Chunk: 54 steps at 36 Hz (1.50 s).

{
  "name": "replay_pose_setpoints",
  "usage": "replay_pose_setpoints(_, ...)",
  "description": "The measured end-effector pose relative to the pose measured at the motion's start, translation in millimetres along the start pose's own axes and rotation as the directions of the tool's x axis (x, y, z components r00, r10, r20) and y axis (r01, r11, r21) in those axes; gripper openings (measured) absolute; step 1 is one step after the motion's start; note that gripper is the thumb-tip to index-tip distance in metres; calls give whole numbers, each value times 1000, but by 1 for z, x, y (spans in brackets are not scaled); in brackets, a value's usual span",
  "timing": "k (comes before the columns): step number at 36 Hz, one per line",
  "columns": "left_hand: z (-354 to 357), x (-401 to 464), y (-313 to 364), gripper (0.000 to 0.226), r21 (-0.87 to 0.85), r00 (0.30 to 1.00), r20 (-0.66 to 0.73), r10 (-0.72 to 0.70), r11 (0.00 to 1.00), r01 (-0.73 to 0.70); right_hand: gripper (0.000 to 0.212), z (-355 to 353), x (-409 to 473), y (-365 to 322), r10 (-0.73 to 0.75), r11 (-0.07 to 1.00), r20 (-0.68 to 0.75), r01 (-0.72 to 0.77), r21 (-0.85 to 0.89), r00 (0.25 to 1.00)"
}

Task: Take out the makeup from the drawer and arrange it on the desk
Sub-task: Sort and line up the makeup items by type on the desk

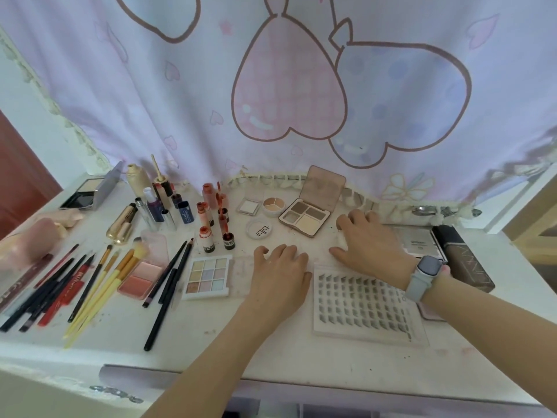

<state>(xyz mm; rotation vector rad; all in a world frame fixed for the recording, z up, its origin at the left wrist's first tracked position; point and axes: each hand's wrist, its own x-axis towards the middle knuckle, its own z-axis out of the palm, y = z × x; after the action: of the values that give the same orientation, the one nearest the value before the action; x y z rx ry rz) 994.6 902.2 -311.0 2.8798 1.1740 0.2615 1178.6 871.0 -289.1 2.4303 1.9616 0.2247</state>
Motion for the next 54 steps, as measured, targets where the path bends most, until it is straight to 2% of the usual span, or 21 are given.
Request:
replay_pose_setpoints(3,2,-1,-1,32,-22,1000,21,-4,1000,4,37,-1,2,-3,38,998,-2,-37,40,999)
replay_pose_setpoints(6,4,-3,-2,37,-26,999,33,2,1000,-1,42,-2,4,-3,65,990,-4,-63,130,998)
replay_pose_setpoints(9,5,-4,-4,37,-34,1000,27,5,999,-4,44,-4,1,1,61,977,-103,-38,211,993)
replay_pose_setpoints(12,4,-1,-6,35,-49,1000,11,-2,999,3,41,-17,-2,4,101,881,-212,11,472,972)
replay_pose_setpoints(14,3,1,-8,35,-100,1000,-7,-18,995,17,30,-33,-2,4,183,735,-174,-17,678,968)
replay_pose_setpoints(15,2,2,-9,39,-147,999,-32,-31,989,26,22,-40,-3,4,229,613,-116,-50,789,966)
replay_pose_setpoints(17,-1,2,-9,46,-294,986,-157,-59,956,10,9,-53,-6,1,260,201,93,-148,968,961)
replay_pose_setpoints(18,-5,1,-9,48,-387,969,-236,-77,922,-21,9,-57,-9,-1,234,12,185,-193,981,954)
replay_pose_setpoints(19,-9,0,-8,52,-477,952,-291,-92,877,-61,11,-60,-13,-3,202,-84,238,-226,971,950)
replay_pose_setpoints(20,-14,-2,-7,56,-541,941,-327,-89,834,-109,13,-61,-15,-5,173,-114,267,-250,962,948)
replay_pose_setpoints(23,-26,-9,-5,67,-545,906,-423,2,798,-256,20,-63,-21,-13,53,-115,316,-308,944,947)
replay_pose_setpoints(26,-31,-16,-7,59,-405,851,-514,105,845,-349,26,-62,-24,-20,-10,-74,354,-353,933,935)
replay_pose_setpoints(28,-32,-21,-8,57,-362,820,-559,122,854,-373,30,-59,-26,-27,-24,-32,391,-391,920,920)
replay_pose_setpoints(30,-34,-23,-10,52,-368,808,-578,114,848,-382,33,-55,-29,-32,-55,-28,419,-421,907,906)
replay_pose_setpoints(34,-37,-26,-11,54,-421,818,-571,69,831,-364,34,-49,-33,-36,-89,-93,384,-392,915,919)
replay_pose_setpoints(36,-38,-26,-9,51,-526,837,-547,0,778,-343,31,-46,-34,-39,-45,-35,337,-338,940,941)
replay_pose_setpoints(38,-38,-24,-10,40,-608,841,-531,-101,737,-296,29,-44,-35,-41,12,96,264,-264,960,964)
replay_pose_setpoints(40,-41,-22,-12,37,-604,842,-526,-122,751,-269,29,-43,-35,-41,3,82,270,-270,960,963)
replay_pose_setpoints(46,-49,-19,-20,60,-530,867,-496,41,778,-339,31,-44,-30,-34,-170,-204,485,-512,834,858)
replay_pose_setpoints(50,-49,-22,-25,48,-483,883,-456,114,802,-353,32,-46,-28,-29,-347,-195,576,-658,728,740)
replay_pose_setpoints(54,-52,-21,-23,65,-415,831,-544,112,825,-383,36,-45,-30,-35,-535,-193,574,-752,631,620)
